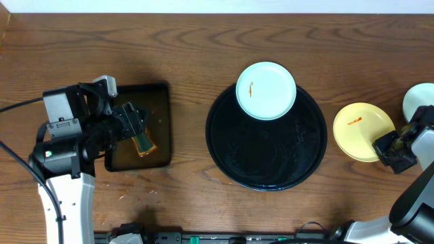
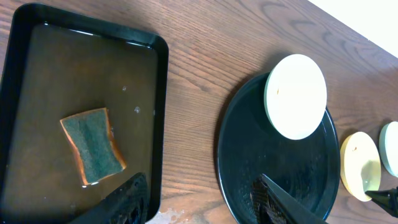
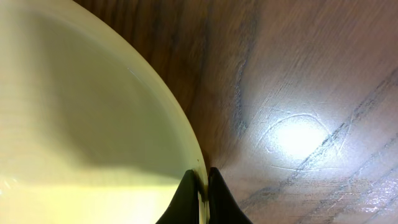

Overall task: Clean dirty plates on tray and stack at the side
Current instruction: 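Grasp the yellow plate rim with the right gripper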

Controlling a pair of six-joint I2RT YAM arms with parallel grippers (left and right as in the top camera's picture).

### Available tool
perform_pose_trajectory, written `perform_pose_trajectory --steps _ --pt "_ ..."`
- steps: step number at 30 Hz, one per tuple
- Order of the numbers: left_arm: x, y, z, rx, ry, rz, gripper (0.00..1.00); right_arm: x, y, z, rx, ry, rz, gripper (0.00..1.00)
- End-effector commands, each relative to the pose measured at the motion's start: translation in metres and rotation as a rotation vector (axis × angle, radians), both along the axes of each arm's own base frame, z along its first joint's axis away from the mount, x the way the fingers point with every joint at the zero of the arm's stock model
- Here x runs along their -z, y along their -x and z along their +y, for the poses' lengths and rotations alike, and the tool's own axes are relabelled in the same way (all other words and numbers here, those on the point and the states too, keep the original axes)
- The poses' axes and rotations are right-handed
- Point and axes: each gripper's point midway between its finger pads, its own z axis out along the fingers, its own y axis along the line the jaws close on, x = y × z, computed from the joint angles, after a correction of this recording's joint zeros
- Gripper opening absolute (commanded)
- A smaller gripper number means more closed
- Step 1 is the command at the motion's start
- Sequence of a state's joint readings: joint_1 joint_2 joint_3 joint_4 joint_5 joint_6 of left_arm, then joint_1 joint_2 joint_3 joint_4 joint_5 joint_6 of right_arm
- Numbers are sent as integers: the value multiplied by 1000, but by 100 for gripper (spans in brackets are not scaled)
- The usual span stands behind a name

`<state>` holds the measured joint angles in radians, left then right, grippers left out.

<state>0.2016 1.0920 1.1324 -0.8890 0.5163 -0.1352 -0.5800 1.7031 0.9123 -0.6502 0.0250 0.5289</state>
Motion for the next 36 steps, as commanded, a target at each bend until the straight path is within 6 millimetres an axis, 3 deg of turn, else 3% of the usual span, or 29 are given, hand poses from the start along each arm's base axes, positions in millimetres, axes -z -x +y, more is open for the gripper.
perform_pose_trajectory --steps 1,7,19,29,32,34,36 --pt "-6 -1 0 -6 -3 -13 55 11 16 11 -23 -37 51 1" --pt "-6 -2 0 -6 -3 -13 55 -10 -10 32 -161 -105 -102 1" --pt "-6 -2 0 -6 -3 -13 55 -90 -48 101 -495 -57 -359 1" --pt "-6 -2 0 -6 -3 -13 55 -107 -59 141 -674 -96 -448 1" --pt "-6 -2 0 -6 -3 -13 55 -105 -57 137 -660 -83 -429 1" --pt "-6 -1 0 -6 -3 -13 55 -102 -57 117 -549 -24 -398 2" --pt "-6 -1 0 -6 -3 -13 55 -101 -55 93 -433 36 -375 18"
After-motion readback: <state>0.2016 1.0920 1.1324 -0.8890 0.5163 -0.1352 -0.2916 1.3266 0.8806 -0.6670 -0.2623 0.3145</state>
